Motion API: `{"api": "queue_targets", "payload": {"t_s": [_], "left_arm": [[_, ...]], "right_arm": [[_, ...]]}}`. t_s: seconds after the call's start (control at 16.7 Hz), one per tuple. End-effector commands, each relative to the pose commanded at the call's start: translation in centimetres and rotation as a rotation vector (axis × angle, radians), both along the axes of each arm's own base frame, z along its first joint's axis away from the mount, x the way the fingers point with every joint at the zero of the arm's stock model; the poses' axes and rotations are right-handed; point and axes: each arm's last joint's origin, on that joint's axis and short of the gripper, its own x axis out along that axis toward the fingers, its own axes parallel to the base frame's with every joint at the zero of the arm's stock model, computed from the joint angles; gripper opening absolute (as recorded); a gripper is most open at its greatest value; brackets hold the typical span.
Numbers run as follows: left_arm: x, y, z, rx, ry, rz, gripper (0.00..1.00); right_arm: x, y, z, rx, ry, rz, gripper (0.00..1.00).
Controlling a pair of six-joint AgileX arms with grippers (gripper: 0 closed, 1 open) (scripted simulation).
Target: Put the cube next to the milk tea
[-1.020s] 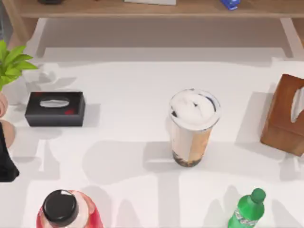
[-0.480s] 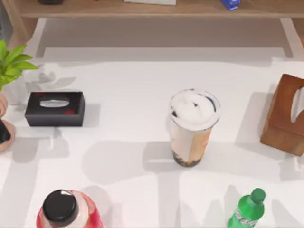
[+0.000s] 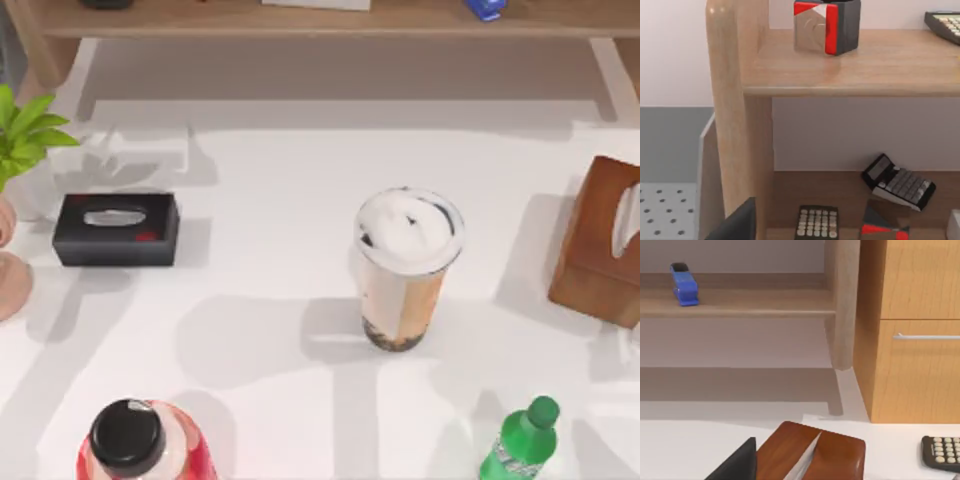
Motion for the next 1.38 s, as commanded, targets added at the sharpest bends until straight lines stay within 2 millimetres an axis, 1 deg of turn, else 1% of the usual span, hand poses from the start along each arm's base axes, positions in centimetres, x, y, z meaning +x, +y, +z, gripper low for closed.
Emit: {"api": "queue_targets", "payload": {"t_s": [0.12, 0.24, 0.36, 0.48, 0.6, 0.72, 1.08, 1.2, 1.38], "left_arm": [[4.2, -2.7, 1.3, 0.003, 0.009, 0.000, 1.00], [8.0, -5.7, 1.7, 0.007, 0.014, -0.001, 1.00], [11.0, -8.6, 1.6, 0.008, 0.012, -0.001, 1.00], [12.9, -11.1, 1.3, 0.006, 0.005, -0.002, 1.00], [14.0, -13.0, 1.1, 0.003, -0.002, -0.002, 1.00], [14.5, -14.0, 0.9, 0.001, -0.006, -0.002, 1.00], [14.6, -13.9, 0.9, 0.002, -0.005, 0.000, 1.00], [14.7, -13.8, 1.2, 0.001, -0.006, -0.001, 1.00], [15.6, -13.6, 1.8, 0.000, -0.007, -0.002, 1.00]], "right_arm": [[0.0, 0.0, 0.0, 0.000, 0.000, 0.000, 1.00], [0.0, 0.0, 0.0, 0.000, 0.000, 0.000, 1.00], [0.0, 0.0, 0.0, 0.000, 0.000, 0.000, 1.00], [0.0, 0.0, 0.0, 0.000, 0.000, 0.000, 1.00], [0.0, 0.0, 0.0, 0.000, 0.000, 0.000, 1.00], [0.0, 0.0, 0.0, 0.000, 0.000, 0.000, 1.00], [0.0, 0.0, 0.0, 0.000, 0.000, 0.000, 1.00], [0.0, 0.0, 0.0, 0.000, 0.000, 0.000, 1.00], [0.0, 0.0, 0.0, 0.000, 0.000, 0.000, 1.00]]}}
